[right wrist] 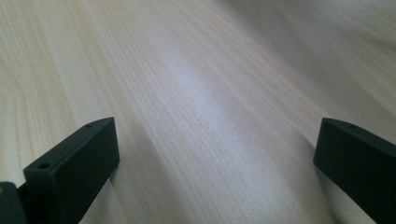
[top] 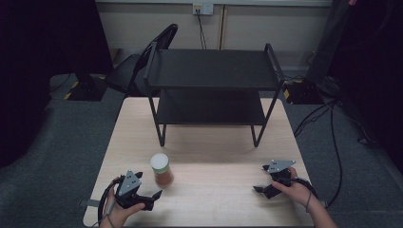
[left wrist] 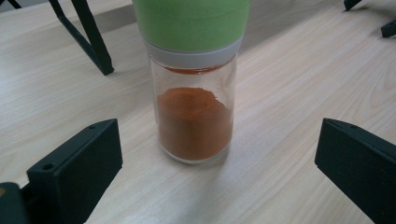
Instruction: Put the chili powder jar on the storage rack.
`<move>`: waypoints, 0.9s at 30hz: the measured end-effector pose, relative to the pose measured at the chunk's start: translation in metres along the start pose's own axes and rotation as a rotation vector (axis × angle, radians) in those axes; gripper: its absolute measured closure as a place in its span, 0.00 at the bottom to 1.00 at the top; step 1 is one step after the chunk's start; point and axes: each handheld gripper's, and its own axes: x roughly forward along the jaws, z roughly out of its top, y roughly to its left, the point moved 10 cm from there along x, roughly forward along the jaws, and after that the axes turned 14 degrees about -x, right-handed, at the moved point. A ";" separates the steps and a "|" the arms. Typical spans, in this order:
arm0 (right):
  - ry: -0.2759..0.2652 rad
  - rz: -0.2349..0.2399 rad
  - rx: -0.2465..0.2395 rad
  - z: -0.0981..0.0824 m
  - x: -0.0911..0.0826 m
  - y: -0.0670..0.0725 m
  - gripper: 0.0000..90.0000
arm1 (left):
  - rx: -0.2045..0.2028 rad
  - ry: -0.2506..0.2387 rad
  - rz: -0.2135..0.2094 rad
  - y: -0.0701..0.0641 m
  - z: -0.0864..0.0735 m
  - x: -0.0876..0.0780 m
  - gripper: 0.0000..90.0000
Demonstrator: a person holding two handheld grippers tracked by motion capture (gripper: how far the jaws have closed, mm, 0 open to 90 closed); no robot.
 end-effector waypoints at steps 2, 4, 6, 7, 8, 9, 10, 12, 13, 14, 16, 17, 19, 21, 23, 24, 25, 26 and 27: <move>0.000 -0.001 0.000 0.000 0.000 0.000 0.00 | 0.004 0.002 0.001 0.000 0.000 -0.002 0.00; 0.000 -0.001 0.001 0.000 0.000 0.000 0.00 | 0.001 0.004 0.005 0.000 -0.001 -0.005 0.00; 0.000 -0.001 0.001 0.000 0.000 0.000 0.00 | 0.004 0.002 0.008 0.000 -0.003 -0.009 0.00; -0.001 -0.002 0.001 0.000 0.000 0.000 0.00 | 0.001 -0.002 0.005 0.001 -0.004 -0.010 0.00; -0.002 -0.002 0.002 0.000 0.000 0.000 0.00 | -0.003 -0.004 0.008 0.001 -0.005 -0.011 0.00; -0.002 -0.001 0.001 0.000 0.000 0.000 0.00 | 0.001 -0.002 0.010 0.000 -0.005 -0.011 0.00; -0.002 -0.001 0.001 0.000 0.000 0.000 0.00 | 0.001 -0.002 0.010 0.000 -0.005 -0.011 0.00; -0.003 -0.001 0.001 0.000 0.000 0.000 0.00 | 0.002 -0.005 0.009 -0.001 -0.004 -0.010 0.00; -0.003 -0.002 0.001 0.000 0.000 0.000 0.00 | 0.003 -0.005 0.003 -0.001 -0.004 -0.010 0.00; -0.003 -0.002 0.001 0.000 0.000 0.000 0.00 | 0.002 -0.006 -0.004 -0.001 -0.004 -0.009 0.00; -0.001 -0.002 0.001 0.000 0.000 0.000 0.00 | 0.004 -0.007 -0.002 -0.001 -0.004 -0.009 0.00; -0.001 -0.002 0.001 0.000 0.000 0.000 0.00 | 0.004 -0.007 -0.002 -0.001 -0.004 -0.009 0.00; -0.001 -0.002 0.001 0.000 0.000 0.000 0.00 | -0.002 -0.012 -0.009 -0.002 -0.004 -0.008 0.00; -0.002 -0.003 0.002 0.000 0.000 0.000 0.00 | 0.002 -0.013 -0.011 -0.002 -0.003 -0.008 0.00; -0.002 -0.003 0.002 0.000 0.000 0.000 0.00 | -0.005 -0.019 -0.012 -0.003 -0.003 -0.007 0.00; -0.002 -0.003 0.002 0.000 0.000 0.000 0.00 | -0.003 -0.020 -0.015 -0.002 -0.002 -0.007 0.00; -0.002 -0.003 0.002 0.000 0.000 0.000 0.00 | -0.004 -0.026 -0.017 -0.003 -0.002 -0.006 0.00; -0.002 -0.003 0.003 0.000 0.001 0.000 0.00 | -0.002 -0.026 -0.017 -0.003 -0.001 -0.006 0.00; -0.002 -0.004 0.003 0.000 0.001 0.000 0.00 | -0.001 -0.028 -0.017 -0.003 0.000 -0.005 0.00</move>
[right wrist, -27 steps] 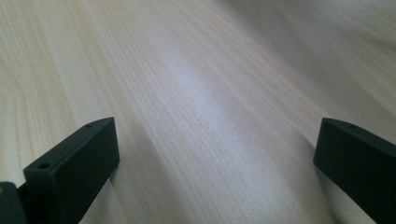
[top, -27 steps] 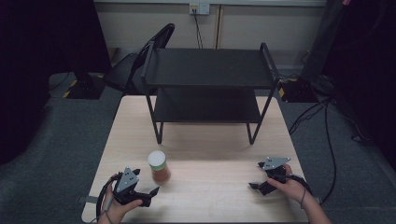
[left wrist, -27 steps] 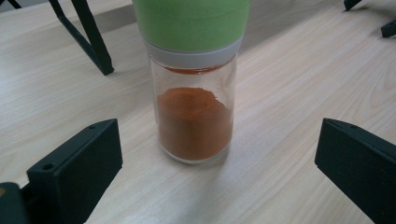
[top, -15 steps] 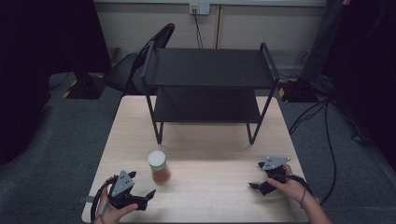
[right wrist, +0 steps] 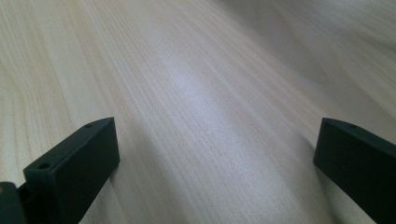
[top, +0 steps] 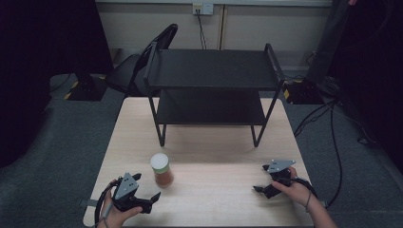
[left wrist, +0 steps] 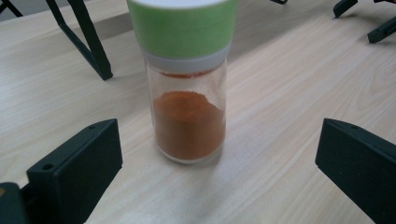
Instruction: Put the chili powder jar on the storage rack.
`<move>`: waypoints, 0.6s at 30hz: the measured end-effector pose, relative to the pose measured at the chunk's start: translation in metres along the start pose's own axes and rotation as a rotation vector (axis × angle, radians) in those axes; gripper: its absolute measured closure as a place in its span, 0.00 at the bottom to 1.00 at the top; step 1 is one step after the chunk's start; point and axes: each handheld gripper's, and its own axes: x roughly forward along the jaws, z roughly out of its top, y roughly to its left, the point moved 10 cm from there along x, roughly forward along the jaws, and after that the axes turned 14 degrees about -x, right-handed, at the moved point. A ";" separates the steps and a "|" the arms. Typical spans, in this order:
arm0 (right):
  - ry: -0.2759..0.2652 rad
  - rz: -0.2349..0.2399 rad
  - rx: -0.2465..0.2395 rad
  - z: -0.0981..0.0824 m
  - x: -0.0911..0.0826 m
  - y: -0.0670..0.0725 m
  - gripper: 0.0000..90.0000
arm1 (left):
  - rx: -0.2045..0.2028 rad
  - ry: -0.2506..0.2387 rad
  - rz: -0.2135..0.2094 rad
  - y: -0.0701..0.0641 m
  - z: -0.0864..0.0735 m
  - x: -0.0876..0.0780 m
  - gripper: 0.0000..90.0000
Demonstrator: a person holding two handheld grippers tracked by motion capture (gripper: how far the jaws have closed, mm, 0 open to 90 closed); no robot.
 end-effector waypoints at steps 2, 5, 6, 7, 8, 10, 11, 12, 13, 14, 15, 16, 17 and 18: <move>0.000 0.000 0.000 0.000 0.000 0.000 0.00 | -0.002 -0.005 0.004 0.000 0.002 0.003 0.00; -0.001 0.000 0.000 0.000 0.000 0.000 0.00 | -0.002 -0.011 -0.012 0.002 0.006 0.008 0.00; 0.000 0.000 0.000 0.000 0.000 0.000 0.00 | -0.001 -0.012 -0.015 0.003 0.007 0.009 0.00; 0.000 -0.001 0.001 0.000 0.000 0.000 0.00 | -0.002 -0.013 -0.007 0.004 0.008 0.011 0.00; 0.000 -0.001 0.001 0.000 0.000 0.000 0.00 | 0.003 -0.017 0.003 0.005 0.011 0.013 0.00; 0.000 -0.001 0.001 0.000 0.000 0.000 0.00 | -0.002 -0.019 0.005 0.006 0.012 0.014 0.00; -0.002 -0.002 0.002 0.000 0.000 0.000 0.00 | -0.014 -0.028 0.006 0.008 0.014 0.017 0.00; -0.002 -0.002 0.002 0.000 0.000 0.000 0.00 | -0.014 -0.028 0.006 0.008 0.014 0.017 0.00; -0.002 -0.002 0.003 0.000 0.000 0.000 0.00 | -0.015 -0.029 0.008 0.009 0.015 0.019 0.00; -0.001 -0.003 0.003 0.000 0.001 0.000 0.00 | -0.010 -0.030 0.009 0.009 0.016 0.019 0.00; -0.001 -0.004 0.004 0.000 0.001 0.000 0.00 | -0.010 -0.031 0.013 0.009 0.017 0.020 0.00; -0.001 -0.004 0.004 0.000 0.001 0.000 0.00 | -0.013 -0.029 0.013 0.010 0.018 0.022 0.00; -0.002 -0.005 0.004 0.000 0.001 0.000 0.00 | -0.007 -0.032 0.009 0.011 0.019 0.023 0.00; -0.002 -0.005 0.004 0.000 0.001 0.000 0.00 | -0.009 -0.032 0.008 0.011 0.020 0.025 0.00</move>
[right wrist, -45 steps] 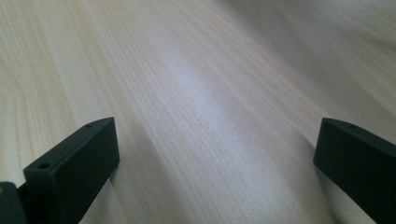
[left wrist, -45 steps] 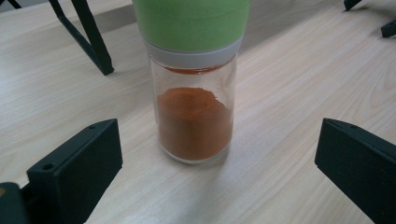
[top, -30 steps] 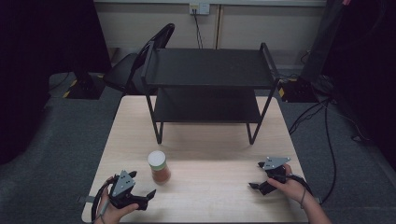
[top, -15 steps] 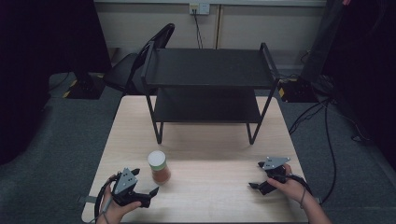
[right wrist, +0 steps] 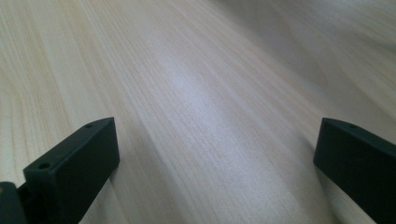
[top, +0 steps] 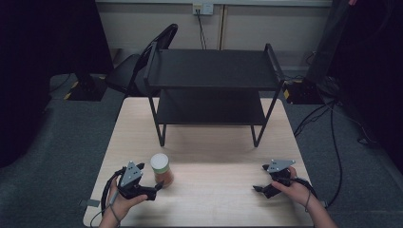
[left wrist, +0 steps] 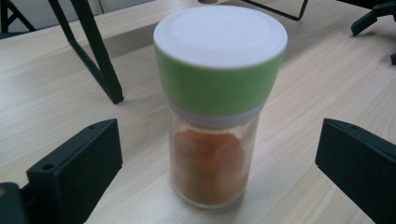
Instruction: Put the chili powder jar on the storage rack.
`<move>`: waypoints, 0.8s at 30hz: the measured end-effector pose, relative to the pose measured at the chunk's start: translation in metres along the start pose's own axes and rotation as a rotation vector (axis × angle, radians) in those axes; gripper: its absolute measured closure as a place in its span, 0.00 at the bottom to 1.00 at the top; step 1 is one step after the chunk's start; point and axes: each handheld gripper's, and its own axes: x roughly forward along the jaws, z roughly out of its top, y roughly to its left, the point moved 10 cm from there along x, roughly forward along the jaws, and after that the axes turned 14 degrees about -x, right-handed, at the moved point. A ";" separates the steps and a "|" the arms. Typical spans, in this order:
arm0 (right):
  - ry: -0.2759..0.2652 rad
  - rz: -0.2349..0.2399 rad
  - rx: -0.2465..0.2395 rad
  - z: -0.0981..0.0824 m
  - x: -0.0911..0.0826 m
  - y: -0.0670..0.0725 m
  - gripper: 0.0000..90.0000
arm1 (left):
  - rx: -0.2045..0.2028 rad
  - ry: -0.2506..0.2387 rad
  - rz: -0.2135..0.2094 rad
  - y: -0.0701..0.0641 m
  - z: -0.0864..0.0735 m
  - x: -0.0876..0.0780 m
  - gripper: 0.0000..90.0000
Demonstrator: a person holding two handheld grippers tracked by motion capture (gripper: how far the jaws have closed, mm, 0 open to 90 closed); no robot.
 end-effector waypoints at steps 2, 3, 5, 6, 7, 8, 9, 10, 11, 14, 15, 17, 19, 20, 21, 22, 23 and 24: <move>0.000 -0.001 0.001 0.000 0.000 0.000 0.00 | 0.001 -0.003 -0.005 0.002 0.002 0.004 0.00; 0.001 -0.001 0.002 0.000 0.000 0.000 0.00 | -0.005 -0.004 -0.014 0.003 0.005 0.008 0.00; 0.001 -0.001 0.002 0.000 0.000 0.000 0.00 | -0.005 -0.006 -0.014 0.004 0.006 0.010 0.00; 0.000 -0.002 0.002 0.000 0.000 0.000 0.00 | -0.004 -0.006 -0.015 0.004 0.007 0.012 0.00; 0.000 -0.001 0.002 0.000 0.000 0.000 0.00 | -0.004 -0.007 -0.018 0.004 0.009 0.013 0.00; 0.000 -0.001 0.002 0.000 0.000 0.000 0.00 | -0.006 -0.009 -0.018 0.004 0.010 0.015 0.00; 0.001 -0.001 0.002 0.000 0.000 0.000 0.00 | -0.002 -0.010 -0.028 0.005 0.012 0.018 0.00; 0.001 -0.001 0.002 0.000 0.000 0.000 0.00 | -0.002 -0.010 -0.028 0.005 0.012 0.018 0.01; 0.001 -0.001 0.002 0.000 0.000 0.000 0.00 | -0.001 -0.006 -0.029 0.005 0.013 0.019 0.01; 0.000 -0.002 0.002 0.000 0.000 0.000 0.00 | -0.001 -0.009 -0.037 0.007 0.014 0.023 0.03; 0.000 -0.001 0.002 0.000 0.000 0.000 0.00 | -0.001 -0.009 -0.037 0.007 0.014 0.023 0.04; 0.000 -0.001 0.001 0.000 0.000 0.000 0.00 | -0.002 -0.021 -0.038 0.007 0.014 0.025 0.08; 0.000 -0.001 0.001 0.000 0.000 0.000 0.00 | 0.010 -0.024 -0.035 0.008 0.015 0.026 0.12; 0.000 -0.001 0.002 0.000 0.000 0.000 0.00 | 0.005 -0.029 -0.035 0.008 0.015 0.026 0.14; 0.000 -0.001 0.002 0.000 0.000 0.000 0.00 | 0.000 -0.032 -0.040 0.009 0.015 0.027 0.17; 0.000 -0.002 0.002 0.000 0.000 0.000 0.00 | 0.000 -0.037 -0.036 0.009 0.015 0.027 0.20; 0.000 -0.002 0.002 0.000 0.000 0.000 0.00 | 0.000 -0.040 -0.040 0.009 0.015 0.027 0.22; 0.000 -0.002 0.002 0.000 0.000 0.000 0.00 | 0.006 -0.036 -0.044 0.009 0.015 0.027 0.22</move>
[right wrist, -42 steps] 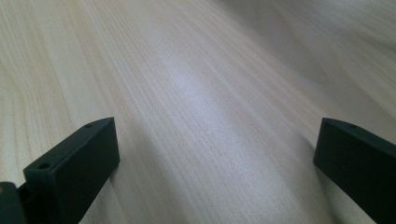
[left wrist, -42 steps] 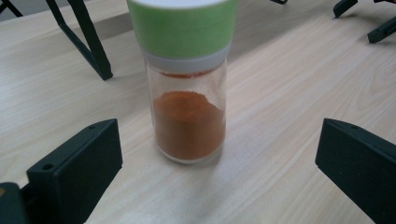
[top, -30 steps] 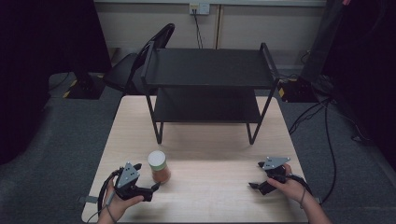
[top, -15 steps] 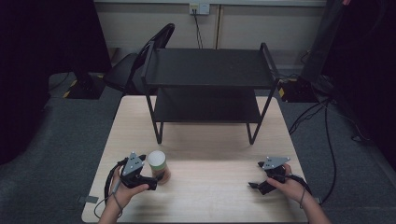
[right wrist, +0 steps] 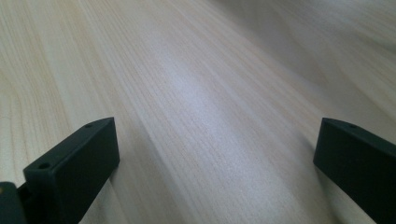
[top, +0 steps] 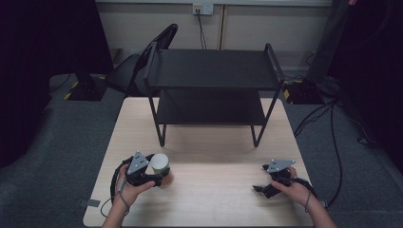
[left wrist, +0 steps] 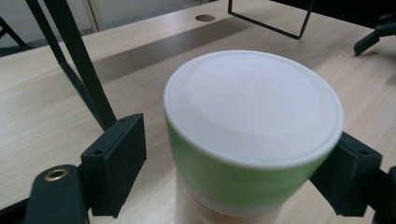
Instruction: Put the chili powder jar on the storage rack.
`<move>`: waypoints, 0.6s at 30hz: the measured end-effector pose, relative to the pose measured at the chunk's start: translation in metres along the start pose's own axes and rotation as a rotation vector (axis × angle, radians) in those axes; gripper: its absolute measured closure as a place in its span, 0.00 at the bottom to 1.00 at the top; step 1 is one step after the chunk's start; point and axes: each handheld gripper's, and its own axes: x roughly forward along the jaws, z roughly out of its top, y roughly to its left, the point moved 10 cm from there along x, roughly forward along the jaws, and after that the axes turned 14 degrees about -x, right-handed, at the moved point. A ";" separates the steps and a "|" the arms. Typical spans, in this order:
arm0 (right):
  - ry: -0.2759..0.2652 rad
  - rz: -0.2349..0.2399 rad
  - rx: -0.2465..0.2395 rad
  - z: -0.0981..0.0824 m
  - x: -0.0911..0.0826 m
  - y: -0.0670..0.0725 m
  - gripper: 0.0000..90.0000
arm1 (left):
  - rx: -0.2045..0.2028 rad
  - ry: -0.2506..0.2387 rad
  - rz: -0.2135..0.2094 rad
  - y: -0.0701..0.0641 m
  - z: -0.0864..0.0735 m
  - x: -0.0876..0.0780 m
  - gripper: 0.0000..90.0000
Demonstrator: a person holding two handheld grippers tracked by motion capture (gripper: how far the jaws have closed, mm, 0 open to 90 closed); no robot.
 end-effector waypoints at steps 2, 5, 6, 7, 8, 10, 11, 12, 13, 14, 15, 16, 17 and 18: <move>0.000 0.000 0.000 0.000 0.000 0.000 0.00 | -0.001 -0.005 0.003 -0.001 0.000 -0.001 0.25; 0.002 0.000 0.000 0.000 0.000 0.000 0.00 | 0.012 -0.008 -0.010 -0.003 0.000 -0.001 0.32; 0.001 0.000 0.000 0.000 0.000 0.000 0.00 | 0.016 -0.008 -0.016 -0.003 0.000 -0.001 0.35; 0.000 0.000 0.000 0.000 0.000 0.000 0.00 | 0.018 -0.006 -0.014 -0.003 0.000 -0.001 0.37; 0.000 0.000 0.000 0.000 0.000 0.000 0.00 | 0.018 -0.007 -0.013 -0.004 0.000 -0.001 0.37; 0.001 0.000 0.000 0.000 0.000 0.000 0.00 | 0.018 -0.007 -0.014 -0.003 0.000 -0.001 0.37; 0.000 0.000 0.000 0.000 0.000 0.000 0.00 | 0.019 -0.008 -0.012 -0.004 0.000 -0.001 0.37; 0.000 0.000 0.000 0.000 0.000 0.000 0.00 | 0.020 -0.007 -0.012 -0.004 0.000 -0.001 0.37; 0.000 0.000 0.000 0.000 0.000 0.000 0.00 | 0.020 -0.007 -0.012 -0.004 0.000 -0.002 0.37; 0.000 0.000 0.000 0.000 0.000 0.000 0.00 | 0.019 -0.008 -0.012 -0.004 0.000 -0.002 0.37; 0.000 0.000 0.000 0.000 0.000 0.000 0.00 | 0.018 -0.010 -0.012 -0.004 -0.001 -0.002 0.37; 0.000 0.000 0.000 0.000 0.000 0.000 0.00 | 0.016 -0.012 -0.013 -0.004 -0.001 -0.001 0.37; 0.000 0.000 0.000 0.000 0.000 0.000 0.00 | 0.015 -0.013 -0.012 -0.004 -0.001 -0.001 0.37; 0.000 0.000 0.000 0.000 0.000 0.000 0.00 | 0.014 -0.012 -0.012 -0.004 -0.001 -0.001 0.37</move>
